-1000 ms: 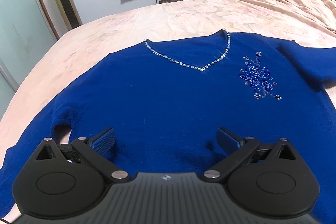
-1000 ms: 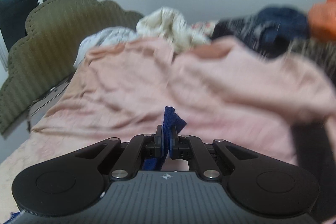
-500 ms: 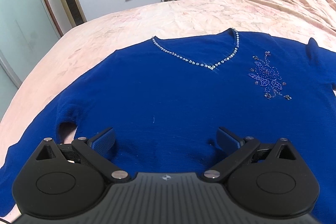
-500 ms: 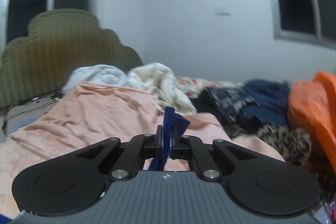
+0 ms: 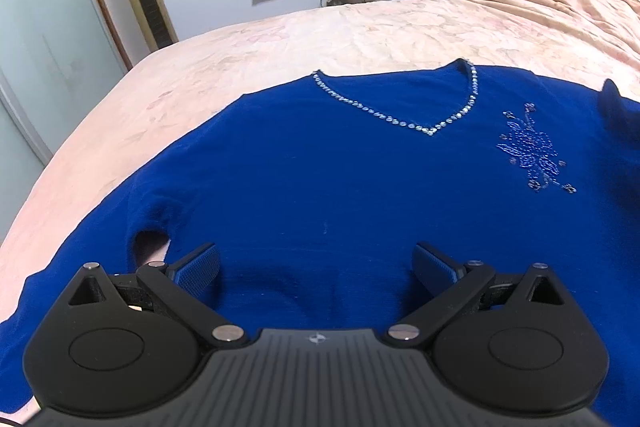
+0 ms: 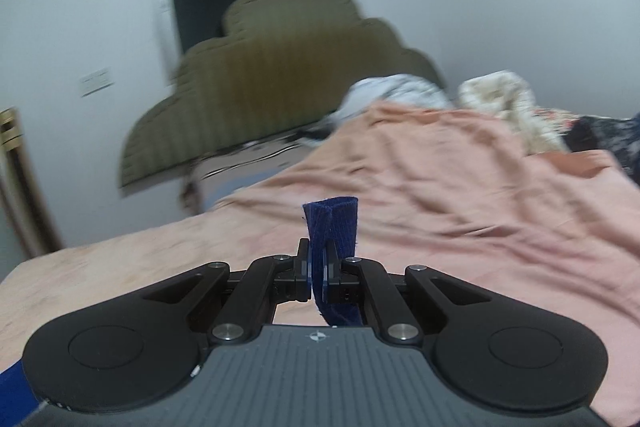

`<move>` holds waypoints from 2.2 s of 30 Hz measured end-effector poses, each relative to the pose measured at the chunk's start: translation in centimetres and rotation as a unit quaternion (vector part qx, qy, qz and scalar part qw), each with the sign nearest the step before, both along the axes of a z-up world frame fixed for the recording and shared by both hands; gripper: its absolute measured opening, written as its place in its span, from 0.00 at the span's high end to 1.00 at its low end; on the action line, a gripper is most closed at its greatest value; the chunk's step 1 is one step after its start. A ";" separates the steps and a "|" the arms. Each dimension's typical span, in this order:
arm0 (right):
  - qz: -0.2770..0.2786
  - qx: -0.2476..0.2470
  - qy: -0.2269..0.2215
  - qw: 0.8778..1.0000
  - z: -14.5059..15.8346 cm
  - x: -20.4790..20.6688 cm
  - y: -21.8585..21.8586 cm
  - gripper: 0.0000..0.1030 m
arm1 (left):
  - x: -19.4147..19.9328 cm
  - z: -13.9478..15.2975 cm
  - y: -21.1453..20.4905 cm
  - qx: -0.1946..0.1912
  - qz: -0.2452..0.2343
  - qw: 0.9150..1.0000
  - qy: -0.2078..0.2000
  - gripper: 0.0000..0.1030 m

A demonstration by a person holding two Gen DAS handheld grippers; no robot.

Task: Fold small clothes
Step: 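Lift the sleeve and lay it across the sweater front, open right tool, then withdraw the right tool and move the left tool to the other sleeve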

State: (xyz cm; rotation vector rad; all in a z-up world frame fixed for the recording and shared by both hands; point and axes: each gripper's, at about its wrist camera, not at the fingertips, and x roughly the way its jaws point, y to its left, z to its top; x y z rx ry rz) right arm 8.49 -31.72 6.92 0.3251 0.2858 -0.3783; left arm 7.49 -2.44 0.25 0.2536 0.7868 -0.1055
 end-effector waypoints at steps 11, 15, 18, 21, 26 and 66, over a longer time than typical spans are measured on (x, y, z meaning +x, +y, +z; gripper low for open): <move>0.112 0.019 0.016 0.993 -0.6 3.6 9.5 0.92 | 0.2 -0.2 1.6 -0.009 0.015 1.000 0.004 0.00; 0.142 0.020 0.024 0.989 -0.9 4.9 12.4 0.92 | 0.2 -0.1 2.3 -0.013 0.021 1.000 0.008 0.00; 0.163 0.023 0.033 0.986 -1.2 6.1 14.4 0.92 | 0.1 0.0 2.8 -0.008 0.025 1.000 0.004 0.00; 0.181 0.028 0.041 0.982 -1.6 7.0 16.3 0.92 | 0.0 0.0 3.3 -0.007 0.028 1.000 0.002 0.00; 0.204 0.041 0.050 0.977 -1.9 8.6 18.2 0.92 | 0.1 -0.1 4.0 -0.011 0.036 0.999 0.006 0.00; 0.337 0.142 0.178 0.913 -7.5 12.8 26.2 0.70 | -0.2 -0.8 9.3 -0.017 0.096 0.995 0.015 0.00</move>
